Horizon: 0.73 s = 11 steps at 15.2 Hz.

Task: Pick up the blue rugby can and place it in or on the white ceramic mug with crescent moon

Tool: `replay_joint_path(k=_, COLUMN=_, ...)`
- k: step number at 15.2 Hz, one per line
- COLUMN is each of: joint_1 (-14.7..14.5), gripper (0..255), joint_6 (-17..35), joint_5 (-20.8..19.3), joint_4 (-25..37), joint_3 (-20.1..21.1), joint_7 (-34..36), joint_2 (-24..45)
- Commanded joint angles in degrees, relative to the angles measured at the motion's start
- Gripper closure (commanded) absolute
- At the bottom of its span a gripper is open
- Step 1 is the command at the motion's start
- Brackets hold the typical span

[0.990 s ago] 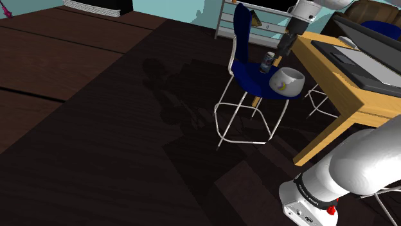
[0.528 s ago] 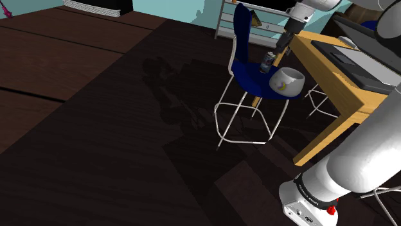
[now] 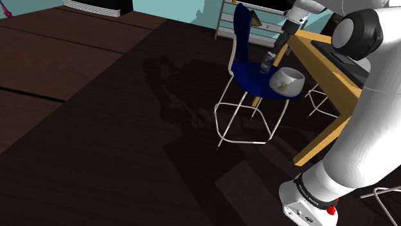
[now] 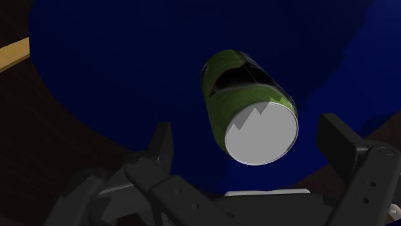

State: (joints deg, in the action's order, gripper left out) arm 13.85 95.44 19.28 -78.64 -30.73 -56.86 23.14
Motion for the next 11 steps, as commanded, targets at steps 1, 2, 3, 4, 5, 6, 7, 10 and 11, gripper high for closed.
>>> replay_joint_path(k=1, joint_1=-0.20, gripper=0, joint_6=1.32, joint_5=0.12, joint_4=-1.21, joint_3=0.10, joint_7=-0.20, joint_2=0.12)
replay_joint_path(k=2, joint_1=-0.37, gripper=0, joint_6=2.11, joint_5=0.12, joint_4=-2.05, joint_3=0.14, joint_7=-0.26, joint_2=0.06)
replay_joint_path(k=3, joint_1=-0.54, gripper=0, joint_6=2.89, joint_5=0.14, joint_4=-2.87, joint_3=0.18, joint_7=-0.33, joint_2=0.02)
replay_joint_path(k=4, joint_1=-0.70, gripper=0, joint_6=3.66, joint_5=0.16, joint_4=-3.67, joint_3=0.22, joint_7=-0.39, joint_2=0.00)
replay_joint_path(k=5, joint_1=-0.94, gripper=0, joint_6=4.85, joint_5=0.22, joint_4=-4.89, joint_3=0.29, joint_7=-0.50, joint_2=0.00)
replay_joint_path(k=6, joint_1=-0.95, gripper=0, joint_6=4.86, joint_5=0.21, joint_4=-4.91, joint_3=0.29, joint_7=-0.50, joint_2=-0.02)
replay_joint_path(k=7, joint_1=-0.94, gripper=0, joint_6=4.85, joint_5=0.22, joint_4=-4.89, joint_3=0.29, joint_7=-0.50, joint_2=-0.01)
replay_joint_path(k=10, joint_1=-0.94, gripper=0, joint_6=4.85, joint_5=0.22, joint_4=-4.89, joint_3=0.29, joint_7=-0.50, joint_2=0.00)
replay_joint_path(k=11, joint_1=-0.94, gripper=0, joint_6=4.85, joint_5=0.22, joint_4=-4.89, joint_3=0.29, joint_7=-0.50, joint_2=0.00)
